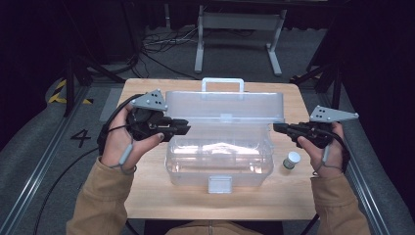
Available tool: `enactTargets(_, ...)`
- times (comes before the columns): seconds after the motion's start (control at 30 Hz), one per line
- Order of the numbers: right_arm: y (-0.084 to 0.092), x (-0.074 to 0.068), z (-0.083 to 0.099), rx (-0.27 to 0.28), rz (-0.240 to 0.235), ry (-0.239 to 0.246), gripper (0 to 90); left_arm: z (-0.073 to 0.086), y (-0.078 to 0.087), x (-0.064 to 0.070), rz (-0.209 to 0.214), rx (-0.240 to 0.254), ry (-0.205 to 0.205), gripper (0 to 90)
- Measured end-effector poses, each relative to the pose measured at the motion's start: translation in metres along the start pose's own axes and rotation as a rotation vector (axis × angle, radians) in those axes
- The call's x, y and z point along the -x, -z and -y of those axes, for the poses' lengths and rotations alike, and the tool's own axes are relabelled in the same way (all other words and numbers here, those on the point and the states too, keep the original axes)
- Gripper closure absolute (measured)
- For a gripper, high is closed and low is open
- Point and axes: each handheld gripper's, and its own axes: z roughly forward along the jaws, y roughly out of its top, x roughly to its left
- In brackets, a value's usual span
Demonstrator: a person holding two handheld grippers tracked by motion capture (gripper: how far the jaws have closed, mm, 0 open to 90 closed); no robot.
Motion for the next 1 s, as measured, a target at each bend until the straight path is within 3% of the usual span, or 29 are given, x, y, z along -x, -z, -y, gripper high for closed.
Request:
enactTargets(0.2,0.002,0.002,-0.002,0.017,0.009,-0.012,90.0,0.021,-0.011,-0.002,0.011,0.075,0.016,79.5)
enactTargets(0.37,0.002,0.003,-0.003,0.026,0.012,-0.016,90.0,0.034,-0.018,-0.008,-0.007,0.097,0.049,80.0)
enactTargets(0.47,0.002,0.003,-0.004,0.020,0.017,-0.014,90.0,0.042,-0.021,-0.013,-0.049,0.110,0.069,80.0)
enactTargets(0.53,0.002,0.003,-0.004,0.017,0.018,-0.006,90.0,0.046,-0.023,-0.018,-0.107,0.103,0.067,80.0)
enactTargets(0.67,0.001,0.005,-0.005,0.024,0.009,-0.031,90.0,0.054,-0.026,-0.027,-0.184,0.106,0.100,79.9)
enactTargets(1.0,-0.001,0.004,-0.003,0.028,0.019,-0.024,90.0,0.068,-0.036,-0.041,-0.265,0.154,0.118,80.0)
